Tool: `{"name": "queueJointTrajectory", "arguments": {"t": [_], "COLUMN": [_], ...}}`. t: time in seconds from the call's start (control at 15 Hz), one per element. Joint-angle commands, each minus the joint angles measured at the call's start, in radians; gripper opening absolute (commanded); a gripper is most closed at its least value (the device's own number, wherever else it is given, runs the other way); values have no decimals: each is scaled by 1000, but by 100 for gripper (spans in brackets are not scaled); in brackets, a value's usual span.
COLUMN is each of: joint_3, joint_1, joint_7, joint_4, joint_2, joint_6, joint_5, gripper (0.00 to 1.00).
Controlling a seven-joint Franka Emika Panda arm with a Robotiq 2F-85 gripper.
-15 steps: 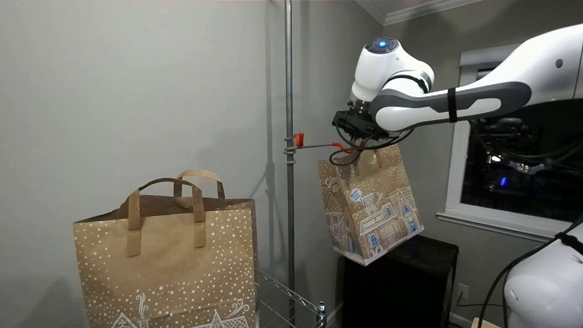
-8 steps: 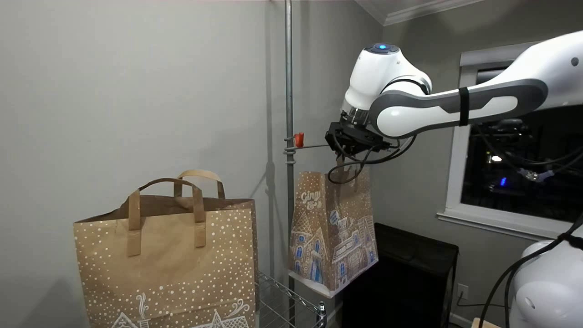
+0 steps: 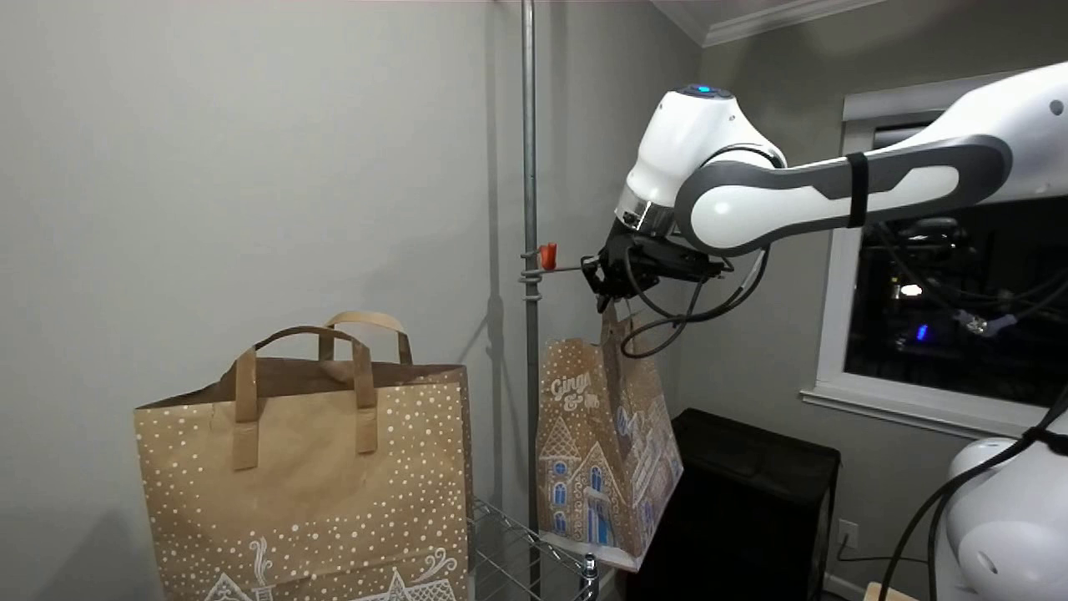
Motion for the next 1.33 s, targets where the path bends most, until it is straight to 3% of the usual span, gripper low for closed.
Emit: {"name": "queueJointTrajectory", "arguments": {"t": [0.0,0.53,1.0,1.27], "joint_3": [-8,-66,-114,-85], "joint_1": [34,116,192,203], "joint_7": [-195,-581,-865,-950], "joint_4": [53,125,165,184], "joint_2": [28,96,142,172], "joint_6": [36,193,141,76], "joint_5": [72,381,623,611], "gripper": [1,1,1,1]}}
